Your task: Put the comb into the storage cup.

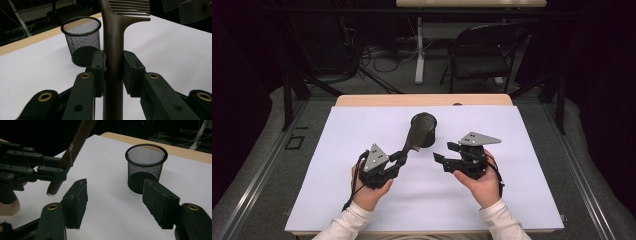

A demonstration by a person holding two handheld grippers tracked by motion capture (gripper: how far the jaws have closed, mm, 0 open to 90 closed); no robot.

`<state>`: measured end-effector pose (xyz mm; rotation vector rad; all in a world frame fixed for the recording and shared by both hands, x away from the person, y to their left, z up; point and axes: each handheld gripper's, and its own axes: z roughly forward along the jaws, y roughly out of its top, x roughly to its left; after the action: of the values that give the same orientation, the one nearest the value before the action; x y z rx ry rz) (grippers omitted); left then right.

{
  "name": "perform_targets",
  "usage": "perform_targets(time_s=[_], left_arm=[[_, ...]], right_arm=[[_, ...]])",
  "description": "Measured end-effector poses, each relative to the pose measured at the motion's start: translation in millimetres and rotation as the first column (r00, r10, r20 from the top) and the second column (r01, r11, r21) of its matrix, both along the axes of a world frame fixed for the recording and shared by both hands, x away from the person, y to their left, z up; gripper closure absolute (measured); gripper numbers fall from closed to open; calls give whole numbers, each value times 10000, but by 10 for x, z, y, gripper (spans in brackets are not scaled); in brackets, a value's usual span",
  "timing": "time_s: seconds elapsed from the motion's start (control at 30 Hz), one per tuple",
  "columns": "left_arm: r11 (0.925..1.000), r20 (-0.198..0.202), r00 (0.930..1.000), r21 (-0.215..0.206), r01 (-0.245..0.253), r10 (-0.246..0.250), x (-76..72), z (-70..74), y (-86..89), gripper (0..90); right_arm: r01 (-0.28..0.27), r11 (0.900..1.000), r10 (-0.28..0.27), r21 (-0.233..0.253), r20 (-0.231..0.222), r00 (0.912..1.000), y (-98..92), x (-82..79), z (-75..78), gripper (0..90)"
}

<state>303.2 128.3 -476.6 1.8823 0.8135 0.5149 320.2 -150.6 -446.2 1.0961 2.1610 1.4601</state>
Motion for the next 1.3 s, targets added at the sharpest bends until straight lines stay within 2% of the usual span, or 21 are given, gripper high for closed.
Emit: perform_targets(time_s=[0.23,0.57,0.77,0.87,0.97,1.17,1.3], left_arm=[[10000,51,10000,-41,-48,48,1,-9,6,725],[10000,168,9998,-75,-63,64,-15,-29,1,725],[10000,179,9998,5,28,-28,-23,-62,-27,725],[10000,168,9998,10,46,-46,-29,-82,-47,725],[9999,162,9998,44,106,-107,-34,-105,-70,725],[9998,192,9997,116,179,-182,-59,-133,-102,725],[9995,153,9995,178,258,-261,-71,-164,-129,725]], right_arm=[[-154,9997,160,206,-318,9994,84,71,85,389],[-56,9994,57,331,-25,10000,168,73,193,397],[176,9947,-136,1011,-401,9991,103,76,153,460],[56,9945,13,1050,-655,9979,75,90,121,488],[-6,9912,128,1320,-917,9957,56,92,98,505],[-144,9798,341,1994,-959,9948,46,86,66,516],[-221,9773,484,2108,-1201,9916,42,92,57,526]])
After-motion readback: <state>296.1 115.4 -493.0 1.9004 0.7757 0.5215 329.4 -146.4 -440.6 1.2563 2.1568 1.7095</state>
